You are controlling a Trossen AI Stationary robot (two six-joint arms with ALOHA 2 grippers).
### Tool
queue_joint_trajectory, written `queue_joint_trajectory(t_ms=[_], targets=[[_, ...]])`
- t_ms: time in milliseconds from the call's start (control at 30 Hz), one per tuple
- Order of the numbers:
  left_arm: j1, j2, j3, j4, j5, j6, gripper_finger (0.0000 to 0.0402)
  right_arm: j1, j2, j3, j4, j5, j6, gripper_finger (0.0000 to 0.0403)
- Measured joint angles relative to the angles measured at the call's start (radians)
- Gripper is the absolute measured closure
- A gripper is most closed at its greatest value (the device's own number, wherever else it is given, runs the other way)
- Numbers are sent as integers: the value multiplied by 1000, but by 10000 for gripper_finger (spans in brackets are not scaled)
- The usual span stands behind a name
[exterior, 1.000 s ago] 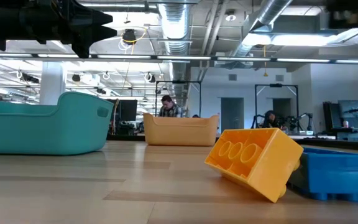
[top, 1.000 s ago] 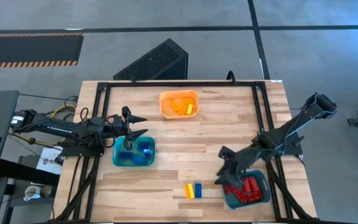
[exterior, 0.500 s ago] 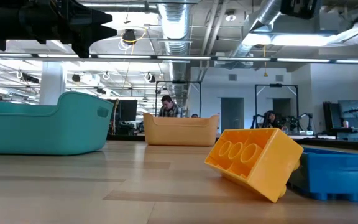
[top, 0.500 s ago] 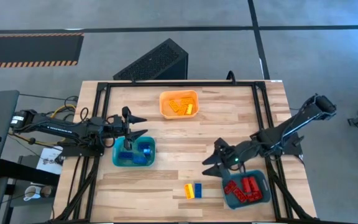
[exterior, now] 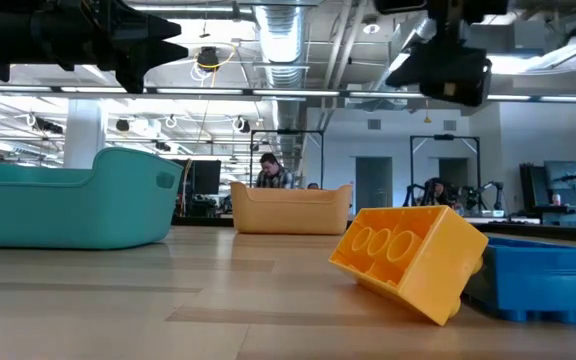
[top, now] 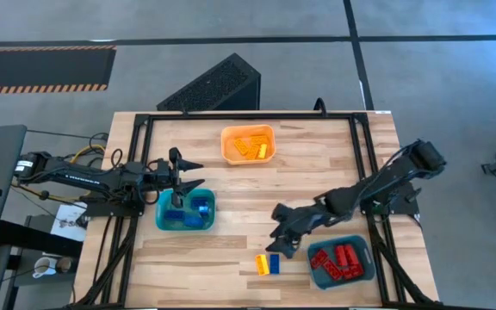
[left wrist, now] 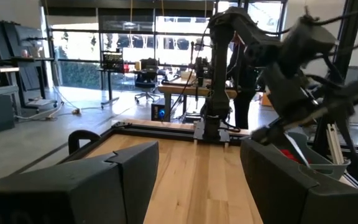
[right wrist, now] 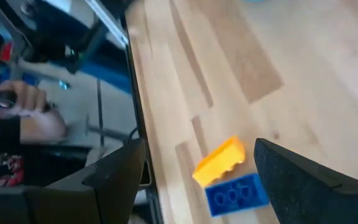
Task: Sort & place blocks by color
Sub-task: Put the yellow game piece into the orange bin
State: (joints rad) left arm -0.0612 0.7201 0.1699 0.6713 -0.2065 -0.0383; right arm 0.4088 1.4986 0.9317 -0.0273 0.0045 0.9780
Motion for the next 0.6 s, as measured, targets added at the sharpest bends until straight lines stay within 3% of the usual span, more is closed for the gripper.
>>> queue_joint_trajectory(t_ms=[133, 367, 600], targets=[[0, 0, 0, 0, -1, 1, 187, -18, 110, 134, -149, -73, -18, 78], [0, 0, 0, 0, 1, 0, 187, -17, 321, 425, -515, -86, -67, 78], [0, 0, 0, 0, 8, 0, 187, -3, 502, 580, -550, -132, -2, 78]])
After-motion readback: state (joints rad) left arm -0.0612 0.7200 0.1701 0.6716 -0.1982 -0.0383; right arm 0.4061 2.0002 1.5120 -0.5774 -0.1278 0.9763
